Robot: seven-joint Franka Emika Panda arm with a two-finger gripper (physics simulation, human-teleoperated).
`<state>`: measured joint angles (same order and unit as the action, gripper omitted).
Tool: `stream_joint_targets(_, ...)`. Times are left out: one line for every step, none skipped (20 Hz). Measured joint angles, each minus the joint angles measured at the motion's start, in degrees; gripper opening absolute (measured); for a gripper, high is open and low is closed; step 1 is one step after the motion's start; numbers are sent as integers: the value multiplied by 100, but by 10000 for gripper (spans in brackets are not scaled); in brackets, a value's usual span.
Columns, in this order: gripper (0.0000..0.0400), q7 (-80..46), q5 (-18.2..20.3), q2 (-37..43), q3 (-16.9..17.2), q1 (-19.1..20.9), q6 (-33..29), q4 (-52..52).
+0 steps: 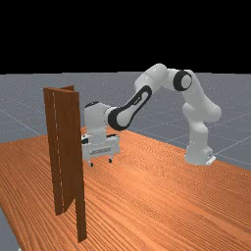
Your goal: Close the door
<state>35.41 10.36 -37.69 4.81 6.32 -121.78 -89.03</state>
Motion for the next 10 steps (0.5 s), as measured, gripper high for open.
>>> stream_joint_targets(400, -64, 64, 588, -2, -19, -356, -922)
stream_joint_targets(400, -181, 121, 1042, 139, 171, -684, -1734)
stream_joint_targets(400, -292, 136, 1487, 158, 204, -965, -2437)
stream_joint_targets(400, 1209, -76, 1717, -26, 451, -783, -2712)
stream_joint_targets(400, 1757, -587, 1776, -76, 405, -748, -2767)
stream_joint_targets(400, 2362, -487, 1818, -295, 423, -690, -2814)
stream_joint_targets(400, 2902, -684, 1867, -464, 327, -713, -2885)
stream_joint_targets(400, 3133, -792, 1905, -593, 212, -748, -2945)
stream_joint_targets(400, 2538, -627, 1906, -565, 81, -745, -2945)
stream_joint_targets(400, 2758, 528, 2130, -841, 360, -2216, -3607)
